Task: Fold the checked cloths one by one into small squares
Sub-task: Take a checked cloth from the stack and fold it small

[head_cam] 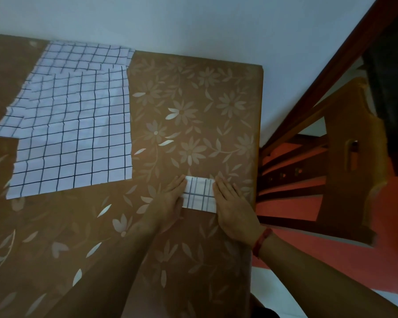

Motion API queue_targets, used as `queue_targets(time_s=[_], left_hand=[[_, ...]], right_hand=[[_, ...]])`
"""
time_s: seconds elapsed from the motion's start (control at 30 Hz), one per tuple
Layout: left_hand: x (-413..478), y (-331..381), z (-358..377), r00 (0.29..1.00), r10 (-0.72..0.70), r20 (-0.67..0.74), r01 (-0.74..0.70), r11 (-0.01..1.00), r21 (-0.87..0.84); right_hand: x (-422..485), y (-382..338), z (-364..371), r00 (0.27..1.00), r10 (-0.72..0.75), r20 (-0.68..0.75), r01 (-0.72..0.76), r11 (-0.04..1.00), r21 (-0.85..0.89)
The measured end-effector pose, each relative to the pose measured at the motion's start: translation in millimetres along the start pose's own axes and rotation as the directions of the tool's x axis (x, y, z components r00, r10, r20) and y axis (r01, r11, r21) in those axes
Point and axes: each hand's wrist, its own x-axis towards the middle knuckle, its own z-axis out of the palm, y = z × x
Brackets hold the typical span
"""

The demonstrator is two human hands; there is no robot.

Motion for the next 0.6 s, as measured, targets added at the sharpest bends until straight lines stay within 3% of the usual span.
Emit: queue_targets(time_s=[0.1, 0.23, 0.33, 0.43, 0.53, 0.6], left_hand=[[-3.8, 24.6, -18.7, 0.988, -0.122, -0.097, 0.098, 0.97, -0.223], [-10.6, 45.1, -32.9, 0.921, -0.328, -0.212, 0.19, 0.851, -0.49], [-10.6, 46.0, -29.1, 0.867, -0.477, -0.142, 0.272, 0.693, -0.668], [-6.8, 43.4, -24.3, 0.817, -0.57, -0.086, 0.311, 0.561, -0.768], [-5.8, 42.3, -21.9, 0.807, -0.588, -0.055, 0.33, 0.526, -0.783], [-7.5, 43.5, -22.1, 0.815, -0.578, -0.037, 0.332, 0.518, -0.788]], right_hand=[[3.2, -5.0, -11.1, 0.999, 0.04, 0.009, -0.041, 0.978, 0.203], [4.0, -13.1, -23.2, 0.963, 0.265, -0.044, -0.193, 0.796, 0.574], [1.0, -18.3, -27.4, 0.918, 0.393, -0.051, -0.245, 0.662, 0.708], [0.1, -22.3, -30.8, 0.86, 0.507, 0.064, -0.314, 0.424, 0.85], [3.2, -23.1, -24.0, 0.804, 0.563, 0.19, -0.388, 0.255, 0.885], [5.9, -22.8, -20.8, 0.784, 0.573, 0.24, -0.417, 0.199, 0.887]])
